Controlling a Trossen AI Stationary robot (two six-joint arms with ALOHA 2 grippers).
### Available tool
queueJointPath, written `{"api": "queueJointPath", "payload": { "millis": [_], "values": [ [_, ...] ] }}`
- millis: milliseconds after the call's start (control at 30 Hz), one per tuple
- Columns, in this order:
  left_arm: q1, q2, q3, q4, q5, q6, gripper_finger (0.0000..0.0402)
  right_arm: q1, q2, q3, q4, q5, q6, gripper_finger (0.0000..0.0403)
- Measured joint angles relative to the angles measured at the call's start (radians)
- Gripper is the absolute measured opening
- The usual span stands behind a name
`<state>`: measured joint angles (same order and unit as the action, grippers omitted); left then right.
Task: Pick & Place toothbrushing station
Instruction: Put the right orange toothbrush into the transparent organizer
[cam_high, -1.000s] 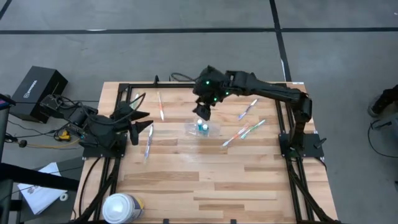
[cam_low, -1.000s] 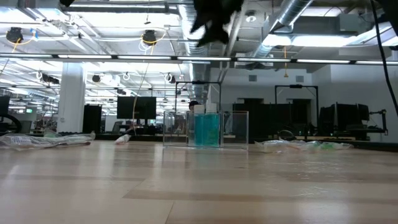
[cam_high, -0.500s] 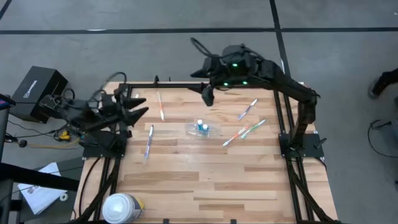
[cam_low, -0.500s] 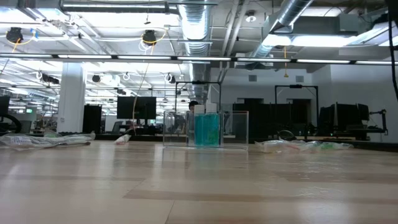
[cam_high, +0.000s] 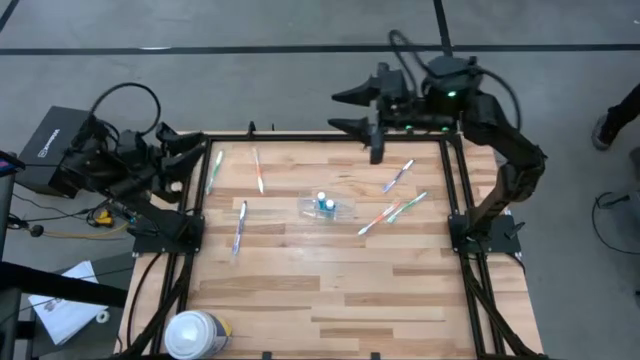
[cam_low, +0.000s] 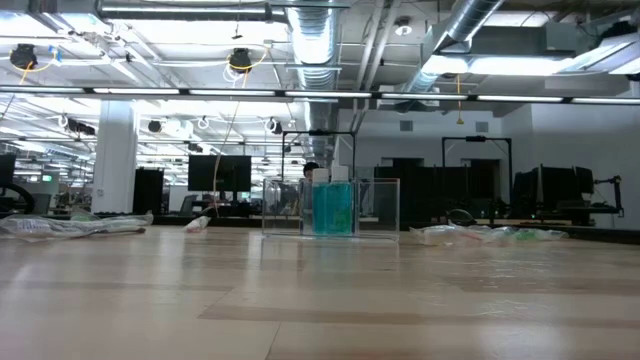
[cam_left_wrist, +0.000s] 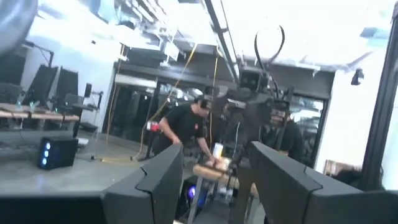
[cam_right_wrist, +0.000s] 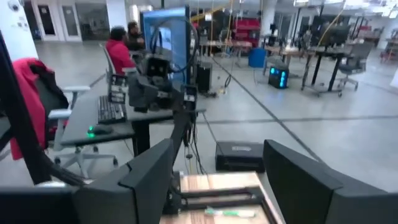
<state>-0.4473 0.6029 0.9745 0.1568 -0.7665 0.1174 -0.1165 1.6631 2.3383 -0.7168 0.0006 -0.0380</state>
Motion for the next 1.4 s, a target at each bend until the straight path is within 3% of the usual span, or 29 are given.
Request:
{"api": "queueJointPath", "payload": {
  "millis": [200,400,600,733,867,967,1167,1400],
  "values": [
    [0.000,0.000,0.000,0.071,-0.021,0.081,0.0182,-0.003,-0.018,0.000,-0.021,-0.001,-0.033,0.0240],
    [0.000,0.001,0.000,0.068,-0.113,0.116,0.0182,-0.017,-0.010,0.001,0.023,0.003,-0.156,0.0240],
    [0.000,-0.017,0.000,0.072,-0.232,0.244,0.0182,-0.024,0.051,-0.001,0.250,0.003,-0.180,0.0240],
    [0.000,-0.051,0.001,0.078,-0.240,0.293,0.0182,-0.024,0.091,0.002,0.427,0.000,-0.172,0.0240],
    [0.000,-0.124,0.001,0.078,-0.238,0.328,0.0182,-0.042,0.132,0.000,0.433,0.001,-0.034,0.0240],
    [0.000,-0.189,0.002,0.080,-0.218,0.334,0.0182,-0.062,0.140,-0.001,0.307,0.001,0.094,0.0238],
    [0.000,-0.279,0.002,0.067,-0.188,0.374,0.0182,-0.096,0.141,0.000,-0.083,0.008,0.175,0.0224],
    [0.000,-0.292,0.002,0.028,-0.187,0.379,0.0182,-0.122,0.140,-0.035,-0.659,0.053,0.162,0.0197]
  ]
}}
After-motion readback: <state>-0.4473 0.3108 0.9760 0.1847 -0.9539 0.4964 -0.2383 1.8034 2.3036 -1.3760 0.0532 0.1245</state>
